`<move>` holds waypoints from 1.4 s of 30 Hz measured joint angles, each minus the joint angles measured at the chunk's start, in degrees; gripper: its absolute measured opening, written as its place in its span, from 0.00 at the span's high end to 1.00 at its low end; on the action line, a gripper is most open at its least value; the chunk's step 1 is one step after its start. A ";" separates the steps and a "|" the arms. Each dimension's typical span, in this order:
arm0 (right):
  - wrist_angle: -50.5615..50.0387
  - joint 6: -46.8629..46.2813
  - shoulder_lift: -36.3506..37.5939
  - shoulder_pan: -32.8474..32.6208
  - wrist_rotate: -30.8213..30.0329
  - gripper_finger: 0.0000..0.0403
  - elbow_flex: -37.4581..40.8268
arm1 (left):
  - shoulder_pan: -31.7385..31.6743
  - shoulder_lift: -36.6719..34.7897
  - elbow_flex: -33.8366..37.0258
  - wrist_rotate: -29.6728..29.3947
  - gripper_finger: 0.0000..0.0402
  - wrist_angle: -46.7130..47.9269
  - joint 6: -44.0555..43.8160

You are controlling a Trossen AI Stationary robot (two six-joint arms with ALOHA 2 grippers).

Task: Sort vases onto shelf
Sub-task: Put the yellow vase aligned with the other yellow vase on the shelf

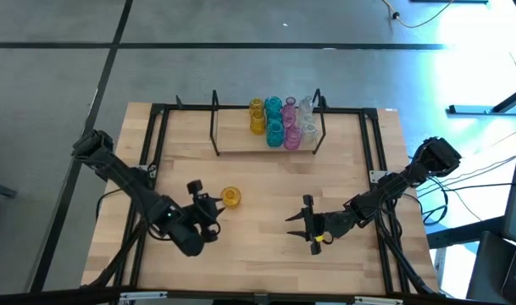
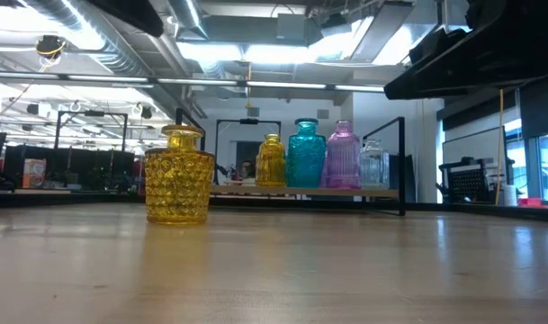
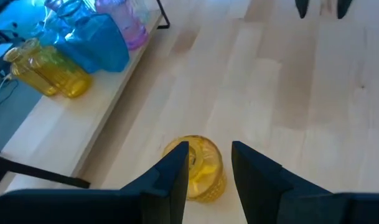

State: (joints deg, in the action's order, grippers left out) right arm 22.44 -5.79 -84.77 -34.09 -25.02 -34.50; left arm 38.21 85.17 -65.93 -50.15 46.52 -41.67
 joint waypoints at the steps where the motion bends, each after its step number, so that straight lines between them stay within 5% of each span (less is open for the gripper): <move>1: 0.02 -0.06 0.00 0.00 0.00 0.59 0.00 | -0.29 0.00 0.00 0.02 0.71 0.01 0.00; 6: 0.02 -0.15 0.00 -0.01 0.00 0.59 0.00 | -1.33 0.00 0.00 0.45 0.69 0.03 -0.13; 17: -1.08 -3.10 0.00 -0.02 2.84 0.59 0.00 | -6.35 0.02 4.77 5.98 0.42 -1.41 -4.48; 27: -1.42 -3.10 0.00 -0.02 2.47 0.59 0.00 | -11.93 0.02 13.44 9.00 0.41 -15.67 -1.42; 42: -1.67 -2.99 0.00 -0.01 2.08 0.59 0.00 | -13.71 0.02 13.90 14.06 0.41 -21.86 2.52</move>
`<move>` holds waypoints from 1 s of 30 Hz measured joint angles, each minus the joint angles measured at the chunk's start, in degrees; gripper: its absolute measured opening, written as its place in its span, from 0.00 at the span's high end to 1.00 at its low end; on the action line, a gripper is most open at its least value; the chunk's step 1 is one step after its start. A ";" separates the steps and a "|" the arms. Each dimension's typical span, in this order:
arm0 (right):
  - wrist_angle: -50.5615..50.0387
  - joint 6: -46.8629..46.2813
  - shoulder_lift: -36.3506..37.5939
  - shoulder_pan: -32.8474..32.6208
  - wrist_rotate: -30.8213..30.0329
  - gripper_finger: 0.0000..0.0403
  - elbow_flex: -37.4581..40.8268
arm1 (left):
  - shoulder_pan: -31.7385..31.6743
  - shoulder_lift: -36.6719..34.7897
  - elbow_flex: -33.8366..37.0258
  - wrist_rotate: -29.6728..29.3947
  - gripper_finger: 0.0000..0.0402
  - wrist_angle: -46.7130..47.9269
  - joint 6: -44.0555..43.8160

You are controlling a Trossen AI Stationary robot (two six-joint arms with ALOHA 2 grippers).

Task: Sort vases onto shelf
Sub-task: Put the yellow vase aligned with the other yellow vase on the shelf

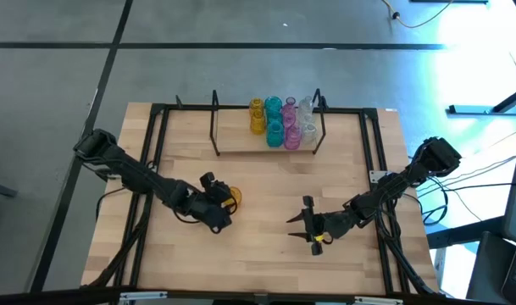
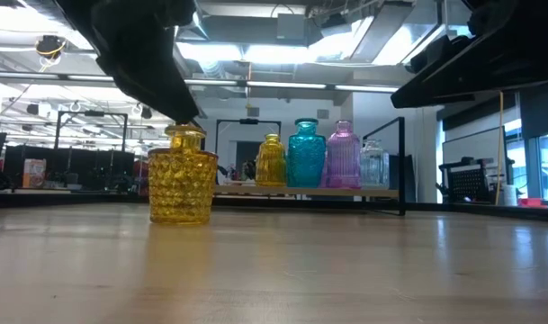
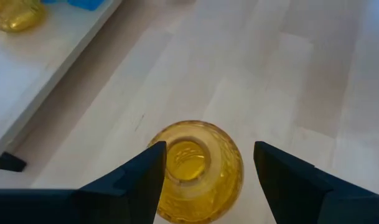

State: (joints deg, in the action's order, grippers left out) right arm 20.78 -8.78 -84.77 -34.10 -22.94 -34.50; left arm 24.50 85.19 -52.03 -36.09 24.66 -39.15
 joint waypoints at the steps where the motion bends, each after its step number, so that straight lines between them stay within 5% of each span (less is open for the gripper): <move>1: 0.00 0.01 0.00 0.00 0.00 0.59 0.00 | -0.01 0.00 0.00 -0.23 0.41 0.04 0.26; 22: 0.02 0.13 0.00 -0.01 -0.26 0.59 0.00 | -2.15 0.00 5.40 1.17 0.42 -5.68 0.78; 30: 0.02 0.15 0.00 0.00 -0.26 0.59 0.00 | -2.11 0.02 5.44 1.20 0.50 -6.72 2.44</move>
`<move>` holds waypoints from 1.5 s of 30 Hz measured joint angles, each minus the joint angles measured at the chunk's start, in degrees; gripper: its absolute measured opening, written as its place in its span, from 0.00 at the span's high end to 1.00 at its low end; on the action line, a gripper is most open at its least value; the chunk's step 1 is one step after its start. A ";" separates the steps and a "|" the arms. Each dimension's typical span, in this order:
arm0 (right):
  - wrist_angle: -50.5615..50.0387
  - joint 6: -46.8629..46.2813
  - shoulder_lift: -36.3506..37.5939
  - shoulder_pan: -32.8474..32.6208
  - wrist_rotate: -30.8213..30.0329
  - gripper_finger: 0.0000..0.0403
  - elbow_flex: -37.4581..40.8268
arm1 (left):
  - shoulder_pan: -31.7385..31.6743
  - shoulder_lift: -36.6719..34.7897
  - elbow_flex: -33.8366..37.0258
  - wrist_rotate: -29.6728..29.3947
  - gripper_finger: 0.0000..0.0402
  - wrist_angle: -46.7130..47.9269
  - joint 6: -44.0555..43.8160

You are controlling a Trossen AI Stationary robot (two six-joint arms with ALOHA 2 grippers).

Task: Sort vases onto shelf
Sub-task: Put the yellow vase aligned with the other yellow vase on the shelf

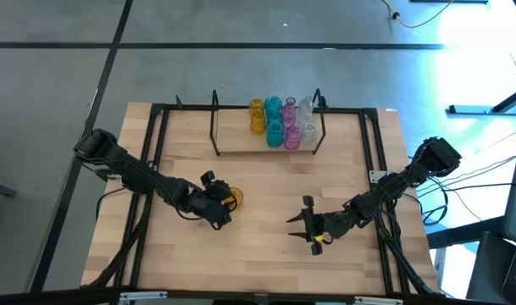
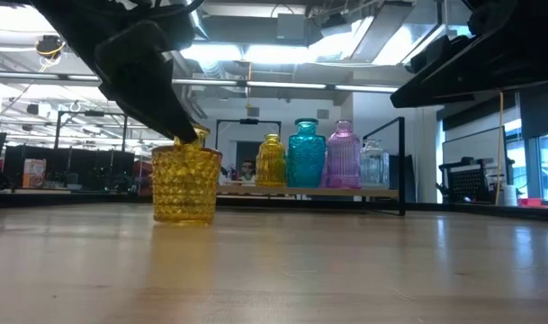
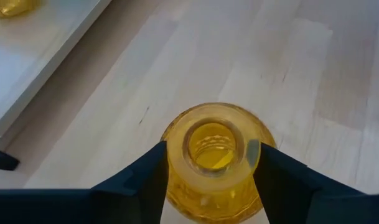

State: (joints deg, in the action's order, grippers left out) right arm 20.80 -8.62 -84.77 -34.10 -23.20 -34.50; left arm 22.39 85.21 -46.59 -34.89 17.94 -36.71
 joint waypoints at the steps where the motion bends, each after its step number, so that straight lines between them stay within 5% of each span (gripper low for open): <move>1: 0.00 0.00 0.00 0.01 0.00 0.59 0.00 | 0.00 0.00 0.00 -0.07 0.51 -0.12 0.44; 26: -0.48 -0.01 0.00 0.00 -0.37 0.59 0.00 | -3.90 0.00 -0.07 2.23 0.59 -6.13 4.63; 35: -0.49 -0.04 0.00 0.00 -0.25 0.59 0.00 | -6.11 1.74 -0.09 14.60 0.45 -14.58 5.17; 45: -1.33 -0.42 0.00 -0.01 -0.22 0.59 0.02 | -5.09 11.38 -0.24 19.46 0.41 -24.62 5.34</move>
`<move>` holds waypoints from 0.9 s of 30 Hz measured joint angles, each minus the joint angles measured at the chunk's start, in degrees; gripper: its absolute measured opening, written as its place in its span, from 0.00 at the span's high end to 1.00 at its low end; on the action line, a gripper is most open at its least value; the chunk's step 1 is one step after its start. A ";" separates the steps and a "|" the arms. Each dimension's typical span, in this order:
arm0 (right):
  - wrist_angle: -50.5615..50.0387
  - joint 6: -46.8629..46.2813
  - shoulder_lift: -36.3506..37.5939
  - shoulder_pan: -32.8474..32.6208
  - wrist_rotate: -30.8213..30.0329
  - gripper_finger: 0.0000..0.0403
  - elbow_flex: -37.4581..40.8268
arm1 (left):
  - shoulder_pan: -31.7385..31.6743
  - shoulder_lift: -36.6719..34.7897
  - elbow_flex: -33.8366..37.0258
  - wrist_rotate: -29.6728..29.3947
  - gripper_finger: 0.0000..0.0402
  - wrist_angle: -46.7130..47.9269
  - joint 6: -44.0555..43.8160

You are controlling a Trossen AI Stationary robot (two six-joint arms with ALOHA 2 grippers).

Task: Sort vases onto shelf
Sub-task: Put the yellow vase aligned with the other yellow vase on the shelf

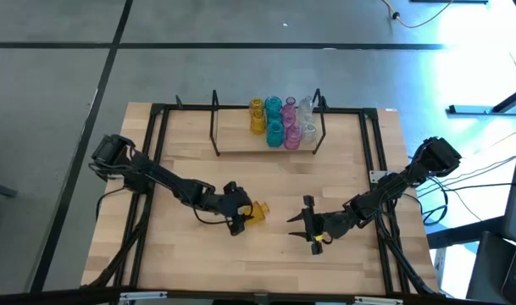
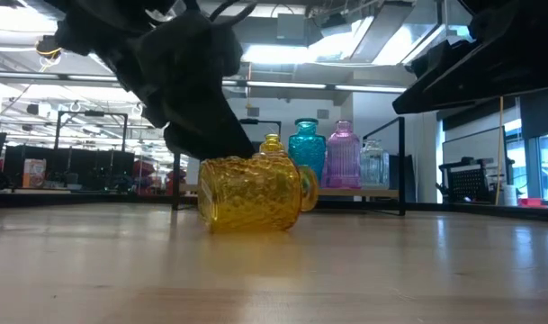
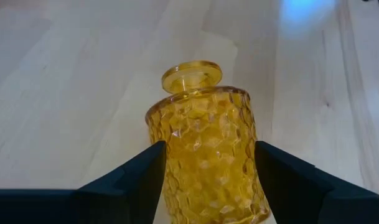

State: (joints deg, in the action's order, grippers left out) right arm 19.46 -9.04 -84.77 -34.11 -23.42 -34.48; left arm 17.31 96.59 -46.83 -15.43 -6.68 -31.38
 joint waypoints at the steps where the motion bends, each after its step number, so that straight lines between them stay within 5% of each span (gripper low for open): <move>1: 0.02 0.00 0.00 0.00 0.00 0.59 0.00 | 0.12 0.26 -0.06 0.05 0.41 -0.04 0.00; 27: 1.59 -0.26 -4.09 3.38 -4.01 0.59 -0.02 | 0.34 0.05 0.14 1.37 0.41 -1.33 2.12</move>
State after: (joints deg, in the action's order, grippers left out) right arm 21.05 -9.30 -88.86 -30.73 -27.43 -34.50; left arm 17.65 96.64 -46.70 -14.07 -8.01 -29.26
